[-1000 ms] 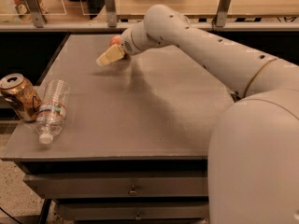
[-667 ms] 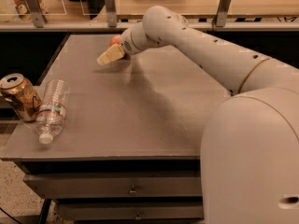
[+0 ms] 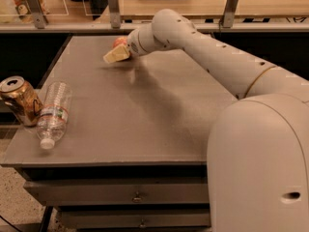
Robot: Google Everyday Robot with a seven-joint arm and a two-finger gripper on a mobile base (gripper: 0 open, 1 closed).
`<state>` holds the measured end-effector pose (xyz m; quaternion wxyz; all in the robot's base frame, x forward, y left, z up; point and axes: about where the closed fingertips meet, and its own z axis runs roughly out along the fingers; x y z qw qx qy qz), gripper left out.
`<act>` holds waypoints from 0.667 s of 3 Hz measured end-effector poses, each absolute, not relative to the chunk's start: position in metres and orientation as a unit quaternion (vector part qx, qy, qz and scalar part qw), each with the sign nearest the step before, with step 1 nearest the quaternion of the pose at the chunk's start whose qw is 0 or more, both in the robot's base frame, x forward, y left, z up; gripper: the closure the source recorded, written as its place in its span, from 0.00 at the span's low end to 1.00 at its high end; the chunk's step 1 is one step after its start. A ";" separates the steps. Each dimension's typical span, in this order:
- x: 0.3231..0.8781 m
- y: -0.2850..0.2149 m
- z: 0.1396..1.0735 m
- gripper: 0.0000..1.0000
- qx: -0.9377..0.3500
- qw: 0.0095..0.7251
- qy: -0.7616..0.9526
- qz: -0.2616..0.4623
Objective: Pick apple
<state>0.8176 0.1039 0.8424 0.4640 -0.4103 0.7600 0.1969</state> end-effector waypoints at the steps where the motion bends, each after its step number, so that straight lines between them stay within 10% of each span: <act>1: 0.819 0.104 0.850 0.42 -0.412 0.471 0.754 0.202; 2: 0.815 0.109 0.856 0.65 -0.432 0.477 0.739 0.199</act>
Offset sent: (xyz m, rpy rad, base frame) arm -0.0055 0.0061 0.0255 -0.0145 -0.0998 0.0868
